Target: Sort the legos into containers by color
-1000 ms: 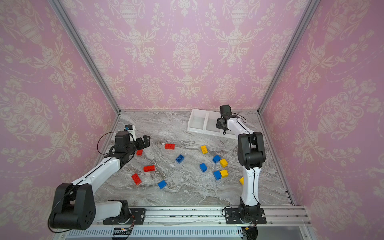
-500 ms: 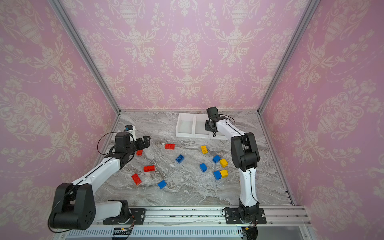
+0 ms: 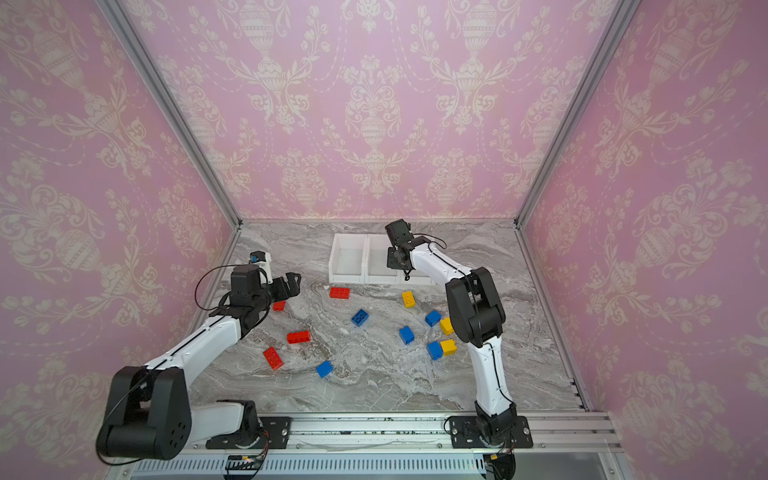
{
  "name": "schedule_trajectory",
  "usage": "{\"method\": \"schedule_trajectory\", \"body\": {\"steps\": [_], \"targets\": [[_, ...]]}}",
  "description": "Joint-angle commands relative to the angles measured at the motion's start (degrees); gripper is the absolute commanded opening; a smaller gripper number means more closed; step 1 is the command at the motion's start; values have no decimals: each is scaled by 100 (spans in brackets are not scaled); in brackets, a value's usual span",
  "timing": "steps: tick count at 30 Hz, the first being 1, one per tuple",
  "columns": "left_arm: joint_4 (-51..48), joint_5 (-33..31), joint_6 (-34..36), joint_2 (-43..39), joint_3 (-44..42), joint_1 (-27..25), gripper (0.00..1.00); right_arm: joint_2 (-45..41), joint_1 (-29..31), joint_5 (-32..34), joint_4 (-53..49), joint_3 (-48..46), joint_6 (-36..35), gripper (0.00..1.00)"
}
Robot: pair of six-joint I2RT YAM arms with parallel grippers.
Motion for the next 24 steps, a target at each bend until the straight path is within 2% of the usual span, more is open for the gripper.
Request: {"method": "schedule_trajectory", "body": {"steps": [1,6,8,13,16,20,24], "targets": [[-25,103,-27,-46,-91,35,99,212,121,-260,-222,152,408,13],[-48,69,2,-67,-116,38,99,275,208,-336,-253,275,439,14],[-77,67,2,-76,-98,40,99,244,215,-314,-287,303,431,21],[-149,109,-18,-103,-75,35,99,-111,198,-211,-364,258,262,49],[-137,206,-93,-111,-80,35,99,-445,200,-203,-436,107,110,60],[-127,407,-255,-82,-87,29,99,-936,199,-317,-540,-227,-152,69],[-229,574,-358,-67,-56,-52,99,-1231,189,-640,-755,-536,-443,72]]}}
